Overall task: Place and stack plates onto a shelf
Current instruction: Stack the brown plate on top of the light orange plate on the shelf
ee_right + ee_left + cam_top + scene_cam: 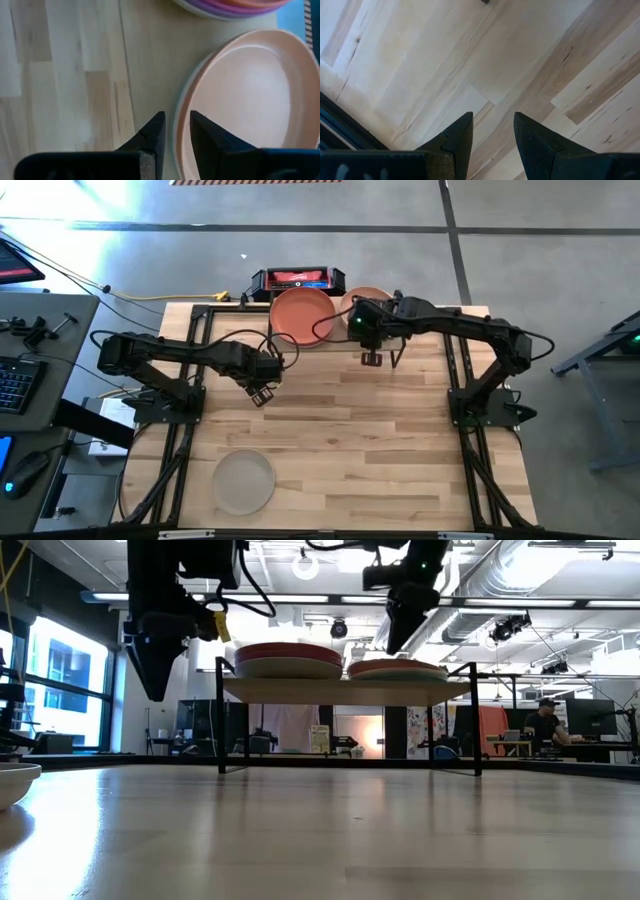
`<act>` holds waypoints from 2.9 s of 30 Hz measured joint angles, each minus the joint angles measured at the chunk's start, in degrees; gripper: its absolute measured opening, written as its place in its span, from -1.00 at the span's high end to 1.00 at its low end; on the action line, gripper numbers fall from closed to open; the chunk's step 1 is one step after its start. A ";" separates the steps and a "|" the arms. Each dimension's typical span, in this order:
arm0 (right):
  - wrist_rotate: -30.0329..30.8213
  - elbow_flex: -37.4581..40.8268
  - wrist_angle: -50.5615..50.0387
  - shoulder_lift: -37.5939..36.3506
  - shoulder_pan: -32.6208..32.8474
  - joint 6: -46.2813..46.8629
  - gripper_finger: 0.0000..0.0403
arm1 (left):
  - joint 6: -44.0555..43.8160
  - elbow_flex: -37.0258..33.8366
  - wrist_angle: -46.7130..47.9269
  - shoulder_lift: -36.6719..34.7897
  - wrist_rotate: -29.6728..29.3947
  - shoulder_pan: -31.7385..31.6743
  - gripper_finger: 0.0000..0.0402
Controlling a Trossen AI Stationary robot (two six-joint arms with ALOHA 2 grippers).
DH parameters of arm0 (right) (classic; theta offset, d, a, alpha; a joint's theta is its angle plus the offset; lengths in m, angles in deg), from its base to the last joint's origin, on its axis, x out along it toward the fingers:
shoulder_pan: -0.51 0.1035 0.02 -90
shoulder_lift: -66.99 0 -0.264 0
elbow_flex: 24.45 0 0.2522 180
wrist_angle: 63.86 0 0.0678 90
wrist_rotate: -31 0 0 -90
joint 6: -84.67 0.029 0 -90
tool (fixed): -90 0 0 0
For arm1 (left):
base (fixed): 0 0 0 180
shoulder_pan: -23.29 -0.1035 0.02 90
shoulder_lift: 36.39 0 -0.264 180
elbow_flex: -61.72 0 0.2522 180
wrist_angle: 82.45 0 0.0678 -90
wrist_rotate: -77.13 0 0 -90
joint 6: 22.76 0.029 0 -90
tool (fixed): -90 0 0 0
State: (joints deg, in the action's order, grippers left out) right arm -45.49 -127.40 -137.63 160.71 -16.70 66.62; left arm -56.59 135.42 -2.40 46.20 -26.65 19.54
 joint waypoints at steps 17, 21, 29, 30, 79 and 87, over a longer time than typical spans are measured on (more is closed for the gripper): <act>-0.79 0.00 0.54 1.09 -1.10 3.03 0.84 | -0.02 0.00 -0.12 0.00 -0.07 -0.02 0.34; 0.31 0.00 0.03 1.82 -1.28 3.04 0.85 | -0.02 0.00 -0.18 0.00 -0.29 -0.02 0.34; 3.19 0.00 0.00 2.44 -2.25 4.55 0.85 | -0.02 0.00 -0.18 -0.02 -0.31 -0.02 0.34; 3.17 0.00 0.00 2.44 -2.33 4.55 0.85 | -0.02 0.00 -0.18 -0.02 -0.31 -0.02 0.34; 0.07 0.07 -5.39 2.49 -1.12 1.45 1.00 | 0.98 0.00 -0.20 -0.02 -1.86 0.00 0.34; -0.56 -3.66 -5.55 1.98 -1.12 2.22 1.00 | 0.95 0.00 -0.18 -0.02 -1.77 0.00 0.34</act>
State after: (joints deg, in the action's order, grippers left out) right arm -46.05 -131.06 -143.18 162.69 -17.82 68.84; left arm -55.63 135.42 -2.58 46.18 -28.42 19.54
